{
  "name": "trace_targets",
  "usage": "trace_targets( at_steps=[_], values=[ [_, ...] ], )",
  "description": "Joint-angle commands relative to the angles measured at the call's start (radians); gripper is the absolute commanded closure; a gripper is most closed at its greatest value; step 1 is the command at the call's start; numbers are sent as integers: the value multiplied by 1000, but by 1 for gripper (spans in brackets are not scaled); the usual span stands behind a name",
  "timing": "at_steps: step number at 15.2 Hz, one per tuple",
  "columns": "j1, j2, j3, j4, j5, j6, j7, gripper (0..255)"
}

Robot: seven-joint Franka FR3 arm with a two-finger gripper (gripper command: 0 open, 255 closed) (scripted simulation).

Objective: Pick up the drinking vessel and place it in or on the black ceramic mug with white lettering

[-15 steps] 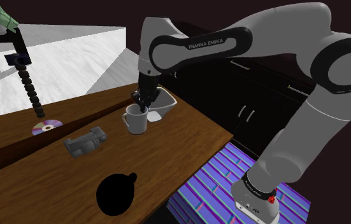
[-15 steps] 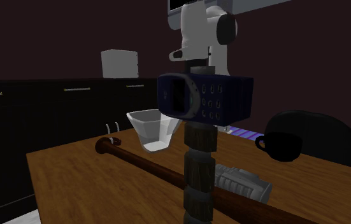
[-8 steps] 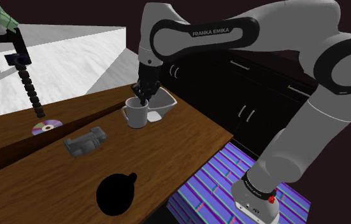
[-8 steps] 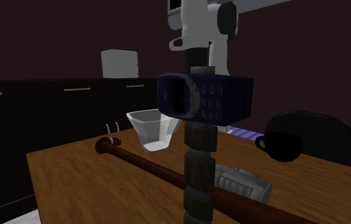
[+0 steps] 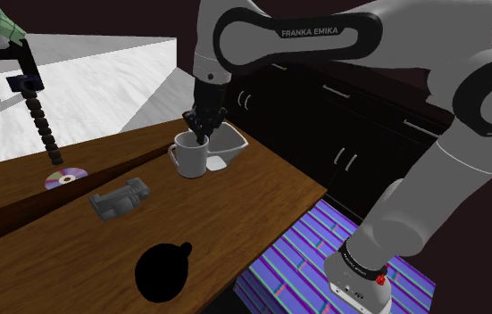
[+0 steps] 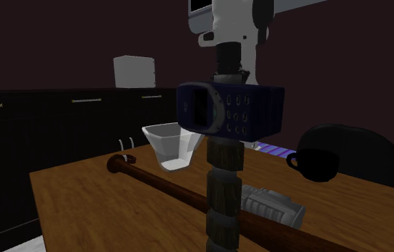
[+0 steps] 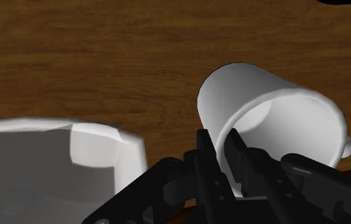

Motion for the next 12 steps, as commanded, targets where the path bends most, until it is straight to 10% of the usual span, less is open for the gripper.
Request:
trace_targets(
  at_steps=[1, 12],
  values=[
    [21, -25, 22, -18, 10, -2, 40, 255],
    [131, -115, 155, -71, 59, -7, 268, 255]
  ],
)
